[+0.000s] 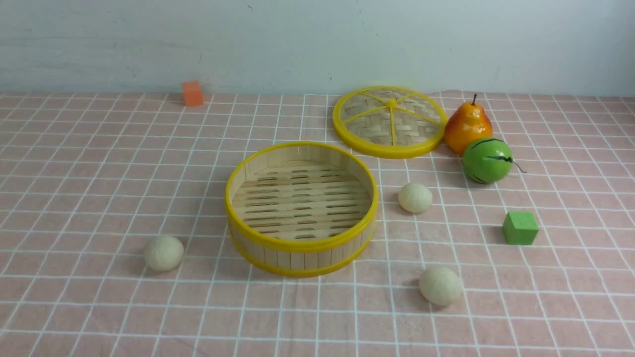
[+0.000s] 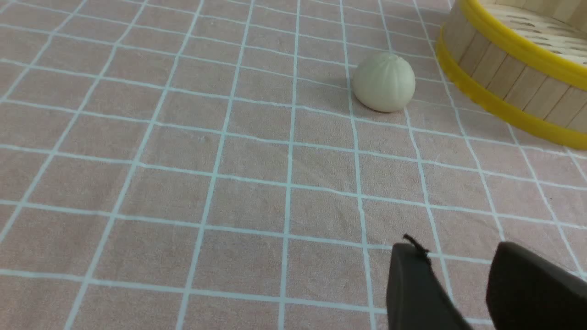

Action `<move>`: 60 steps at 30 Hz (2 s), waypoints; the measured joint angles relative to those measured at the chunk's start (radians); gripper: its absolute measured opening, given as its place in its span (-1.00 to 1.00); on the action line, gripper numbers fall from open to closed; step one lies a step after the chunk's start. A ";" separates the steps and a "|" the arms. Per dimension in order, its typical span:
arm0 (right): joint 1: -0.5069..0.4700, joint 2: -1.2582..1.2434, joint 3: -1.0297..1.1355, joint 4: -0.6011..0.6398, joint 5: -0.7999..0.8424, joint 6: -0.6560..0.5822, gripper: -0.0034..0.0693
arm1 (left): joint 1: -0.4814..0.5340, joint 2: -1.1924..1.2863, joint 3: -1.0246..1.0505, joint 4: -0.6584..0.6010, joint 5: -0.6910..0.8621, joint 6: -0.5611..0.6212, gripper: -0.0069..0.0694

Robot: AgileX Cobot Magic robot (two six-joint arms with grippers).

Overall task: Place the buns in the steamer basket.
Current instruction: Use the left arm to grab a steamed stuffed bun

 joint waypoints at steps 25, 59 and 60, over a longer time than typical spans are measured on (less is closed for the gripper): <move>0.000 0.000 0.000 0.000 0.000 0.000 -0.25 | 0.000 0.000 0.000 0.016 0.000 0.003 -0.19; 0.000 0.000 0.011 0.092 -0.698 0.254 -0.25 | 0.000 0.000 0.001 -0.011 -0.755 -0.053 -0.20; 0.000 0.000 0.011 0.098 -0.719 0.277 -0.25 | 0.000 0.000 0.001 -0.025 -0.779 -0.069 -0.20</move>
